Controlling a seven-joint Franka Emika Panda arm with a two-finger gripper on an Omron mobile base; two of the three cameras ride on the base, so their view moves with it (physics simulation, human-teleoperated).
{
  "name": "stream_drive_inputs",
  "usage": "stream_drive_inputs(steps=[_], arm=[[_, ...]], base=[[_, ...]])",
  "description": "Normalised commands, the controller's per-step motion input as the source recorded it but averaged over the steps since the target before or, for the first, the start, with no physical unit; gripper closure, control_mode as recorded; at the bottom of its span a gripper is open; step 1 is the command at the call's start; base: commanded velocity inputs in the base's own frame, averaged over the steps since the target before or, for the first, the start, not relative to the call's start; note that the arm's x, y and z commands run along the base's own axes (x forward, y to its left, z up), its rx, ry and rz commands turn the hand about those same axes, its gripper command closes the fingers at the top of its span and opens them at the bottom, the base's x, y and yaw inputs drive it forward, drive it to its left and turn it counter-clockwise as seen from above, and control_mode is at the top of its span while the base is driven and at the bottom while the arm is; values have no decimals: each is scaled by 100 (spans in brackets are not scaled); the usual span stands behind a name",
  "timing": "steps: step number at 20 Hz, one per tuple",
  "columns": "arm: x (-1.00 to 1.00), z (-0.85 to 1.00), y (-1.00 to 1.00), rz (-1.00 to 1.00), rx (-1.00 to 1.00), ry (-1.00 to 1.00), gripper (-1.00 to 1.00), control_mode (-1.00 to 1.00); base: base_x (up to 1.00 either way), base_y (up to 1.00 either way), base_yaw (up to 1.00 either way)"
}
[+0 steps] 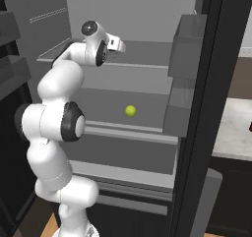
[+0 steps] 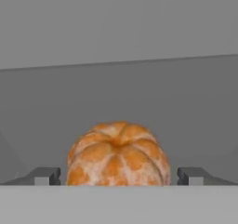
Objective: Place the ketchup and condiment bottle from the counter to the top shelf of the fridge. If the existing items in the fridge are on the top shelf, move them to other shelves.
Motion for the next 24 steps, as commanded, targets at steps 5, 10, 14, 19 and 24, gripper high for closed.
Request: stream_drive_inputs(steps=[5, 10, 14, 19, 24], arm=[[37, -18, 2, 0, 0, 0, 100, -100], [-1, 0, 0, 0, 0, 0, 100, -100], [-31, 0, 0, 0, 0, -13, 100, -100], [-91, 11, 16, 0, 0, -51, 100, -100], [-100, 71, 14, -4, 3, -40, 100, -100]], base=[[0, 0, 0], [0, 0, 0], [0, 0, 0], [0, 0, 0], [0, 0, 0]])
